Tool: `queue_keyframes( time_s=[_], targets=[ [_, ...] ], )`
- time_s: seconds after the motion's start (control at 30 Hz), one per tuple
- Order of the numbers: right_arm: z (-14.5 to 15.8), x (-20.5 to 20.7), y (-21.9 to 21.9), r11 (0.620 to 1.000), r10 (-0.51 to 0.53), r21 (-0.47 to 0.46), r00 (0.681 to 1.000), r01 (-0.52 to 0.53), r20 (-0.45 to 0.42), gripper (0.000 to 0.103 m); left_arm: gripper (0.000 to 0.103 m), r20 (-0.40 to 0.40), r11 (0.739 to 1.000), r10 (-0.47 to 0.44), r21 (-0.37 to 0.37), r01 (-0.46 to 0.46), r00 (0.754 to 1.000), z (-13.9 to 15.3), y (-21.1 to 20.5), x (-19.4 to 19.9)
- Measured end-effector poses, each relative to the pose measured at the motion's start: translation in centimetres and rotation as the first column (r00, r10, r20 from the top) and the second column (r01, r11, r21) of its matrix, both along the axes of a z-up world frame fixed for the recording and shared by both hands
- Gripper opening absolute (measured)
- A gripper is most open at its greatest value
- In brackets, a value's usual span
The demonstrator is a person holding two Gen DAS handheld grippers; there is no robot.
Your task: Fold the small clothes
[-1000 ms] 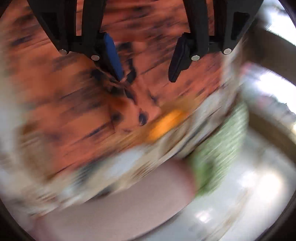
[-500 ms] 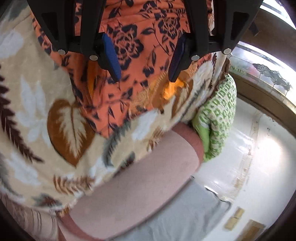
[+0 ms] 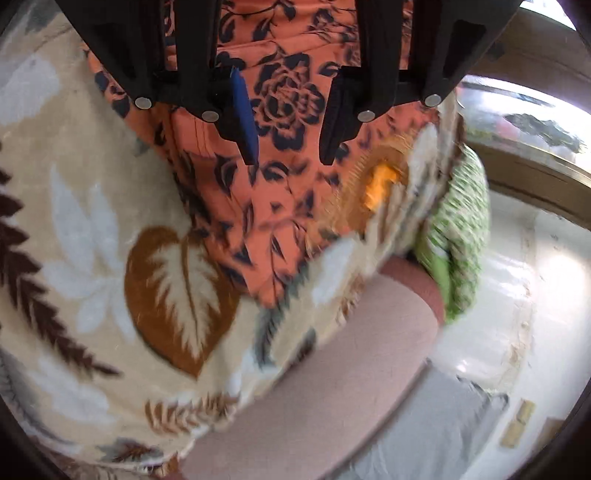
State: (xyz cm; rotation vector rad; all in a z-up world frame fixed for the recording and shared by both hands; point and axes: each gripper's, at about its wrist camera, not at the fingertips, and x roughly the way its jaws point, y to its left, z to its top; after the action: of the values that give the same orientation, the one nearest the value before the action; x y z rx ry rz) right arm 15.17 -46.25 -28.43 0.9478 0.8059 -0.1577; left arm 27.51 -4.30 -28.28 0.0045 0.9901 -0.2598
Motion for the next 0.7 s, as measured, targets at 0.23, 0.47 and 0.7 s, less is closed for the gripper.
queue_keyframes(
  time_s=[0.23, 0.47, 0.7],
  targets=[
    [0.9, 1.6, 2.4, 0.997, 0.045, -0.067, 0.999, -0.046, -0.015, 0.039, 0.084, -0.002, 1.000, -0.007, 0.027, 0.007, 1.000, -0.3, -0.5, -0.3],
    [-0.5, 3.7, 7.3, 0.957, 0.255, -0.114, 0.960, -0.268, -0.114, 0.039, 0.093, -0.067, 0.994, 0.062, 0.097, -0.055, 0.996, -2.1, -0.2, 0.4],
    [4.5, -0.9, 8.5, 0.955, 0.219, -0.210, 0.975, -0.208, 0.027, 0.039, 0.092, 0.065, 0.990, 0.133, 0.035, -0.136, 0.989, 4.6, 0.8, -5.2]
  ],
)
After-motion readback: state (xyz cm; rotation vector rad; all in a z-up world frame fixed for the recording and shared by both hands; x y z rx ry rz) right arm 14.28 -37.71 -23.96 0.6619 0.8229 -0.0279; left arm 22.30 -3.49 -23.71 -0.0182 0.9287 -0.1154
